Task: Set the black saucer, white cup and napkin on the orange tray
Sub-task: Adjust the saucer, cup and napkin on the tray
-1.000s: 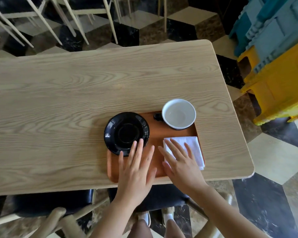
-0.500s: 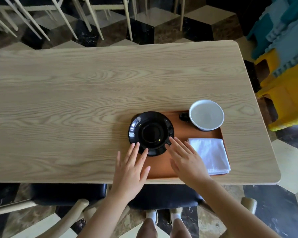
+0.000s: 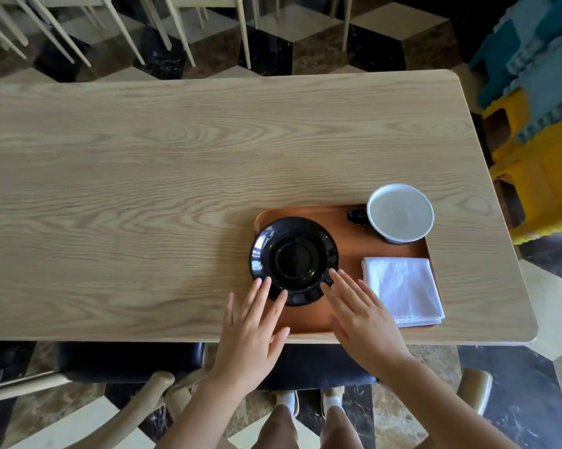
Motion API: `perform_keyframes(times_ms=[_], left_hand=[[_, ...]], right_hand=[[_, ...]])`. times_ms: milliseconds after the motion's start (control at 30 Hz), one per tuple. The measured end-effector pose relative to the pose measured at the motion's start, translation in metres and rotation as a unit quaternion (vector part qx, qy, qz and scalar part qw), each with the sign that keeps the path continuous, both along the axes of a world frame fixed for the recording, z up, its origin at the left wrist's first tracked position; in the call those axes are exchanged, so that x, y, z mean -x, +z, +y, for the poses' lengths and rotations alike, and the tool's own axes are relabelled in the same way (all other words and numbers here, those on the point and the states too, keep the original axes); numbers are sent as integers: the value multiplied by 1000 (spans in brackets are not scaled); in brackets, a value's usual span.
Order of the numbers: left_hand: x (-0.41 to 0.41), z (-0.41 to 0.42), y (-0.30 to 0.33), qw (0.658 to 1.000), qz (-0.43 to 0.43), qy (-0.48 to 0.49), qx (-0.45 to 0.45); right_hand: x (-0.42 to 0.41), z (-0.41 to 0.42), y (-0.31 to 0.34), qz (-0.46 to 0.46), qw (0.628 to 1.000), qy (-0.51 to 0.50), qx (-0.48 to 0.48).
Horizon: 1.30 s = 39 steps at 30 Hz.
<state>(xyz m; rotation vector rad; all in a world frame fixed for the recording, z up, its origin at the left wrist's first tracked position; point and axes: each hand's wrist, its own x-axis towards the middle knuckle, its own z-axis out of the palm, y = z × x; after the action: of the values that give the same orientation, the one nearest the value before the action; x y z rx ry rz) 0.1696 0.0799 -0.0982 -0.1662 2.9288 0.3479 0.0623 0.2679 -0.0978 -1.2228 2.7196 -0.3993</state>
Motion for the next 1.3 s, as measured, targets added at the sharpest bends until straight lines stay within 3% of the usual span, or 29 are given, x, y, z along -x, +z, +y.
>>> perform_keyframes(times_ms=[167, 300, 367, 467, 600, 1300], left_hand=[[10, 3, 7, 998, 46, 14, -26], [61, 16, 27, 987, 146, -16, -67], [100, 31, 37, 982, 173, -45, -66], [150, 56, 42, 976, 179, -106, -66], [183, 72, 39, 976, 146, -131, -93], [153, 66, 25, 973, 205, -63, -81]], right_hand=[[7, 1, 13, -17, 999, -10, 33], [52, 22, 35, 32, 983, -125, 129], [81, 38, 42, 48, 978, -178, 99], [117, 57, 43, -20, 977, -210, 31], [136, 72, 39, -94, 975, -199, 30], [121, 71, 26, -14, 990, -101, 93]])
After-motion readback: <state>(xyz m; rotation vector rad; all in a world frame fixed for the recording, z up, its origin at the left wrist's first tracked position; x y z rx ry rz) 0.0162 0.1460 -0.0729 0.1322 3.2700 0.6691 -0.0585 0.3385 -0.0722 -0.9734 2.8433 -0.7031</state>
